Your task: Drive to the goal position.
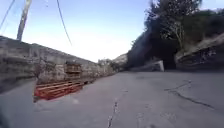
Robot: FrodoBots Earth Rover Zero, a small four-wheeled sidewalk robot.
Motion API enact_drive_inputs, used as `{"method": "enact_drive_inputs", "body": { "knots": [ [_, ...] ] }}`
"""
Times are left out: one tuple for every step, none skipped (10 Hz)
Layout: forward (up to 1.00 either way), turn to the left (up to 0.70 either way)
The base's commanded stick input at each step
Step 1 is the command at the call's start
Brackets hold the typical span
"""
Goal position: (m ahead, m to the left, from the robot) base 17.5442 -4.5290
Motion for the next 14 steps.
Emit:
{"method": "enact_drive_inputs", "body": {
  "knots": [
    [0.7,0.0],
    [0.7,0.0],
    [0.7,0.0],
    [0.7,0.0],
    [0.7,0.0],
    [0.7,0.0],
    [0.7,0.0],
    [0.7,0.0],
    [0.7,0.0],
    [0.7,0.0],
    [0.7,0.0],
    [0.7,0.0],
    [0.7,0.0],
    [0.7,0.0]
  ]
}}
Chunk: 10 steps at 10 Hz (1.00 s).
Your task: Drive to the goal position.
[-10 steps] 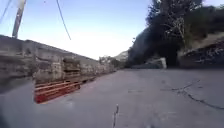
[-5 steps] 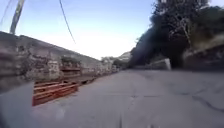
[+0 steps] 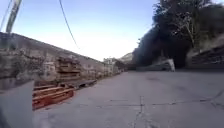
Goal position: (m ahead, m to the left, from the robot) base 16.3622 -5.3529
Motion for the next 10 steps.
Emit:
{"method": "enact_drive_inputs", "body": {
  "knots": [
    [0.7,-0.27],
    [0.7,-0.27],
    [0.7,-0.27],
    [0.7,-0.27],
    [0.7,-0.27],
    [0.7,0.0],
    [0.7,0.0],
    [0.7,0.0],
    [0.7,0.0],
    [0.7,0.0]
  ]
}}
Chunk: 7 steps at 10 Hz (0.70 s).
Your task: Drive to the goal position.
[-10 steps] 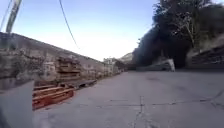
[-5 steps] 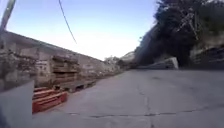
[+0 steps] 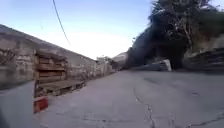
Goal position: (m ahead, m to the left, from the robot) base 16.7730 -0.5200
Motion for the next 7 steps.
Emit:
{"method": "enact_drive_inputs", "body": {
  "knots": [
    [0.7,0.0],
    [0.7,0.0],
    [0.7,0.0],
    [0.7,0.0],
    [0.7,0.0],
    [0.7,0.0],
    [0.7,0.0]
  ]
}}
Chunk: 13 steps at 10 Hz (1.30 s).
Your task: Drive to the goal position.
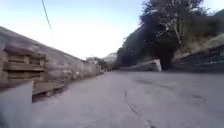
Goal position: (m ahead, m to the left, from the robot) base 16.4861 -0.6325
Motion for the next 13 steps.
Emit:
{"method": "enact_drive_inputs", "body": {
  "knots": [
    [0.7,0.0],
    [0.7,0.0],
    [0.7,0.0],
    [0.7,0.0],
    [0.7,0.0],
    [0.7,0.0],
    [0.7,0.0],
    [0.7,0.0],
    [0.7,0.0],
    [0.7,0.0],
    [0.7,0.0],
    [0.7,0.0],
    [0.7,0.0]
  ]
}}
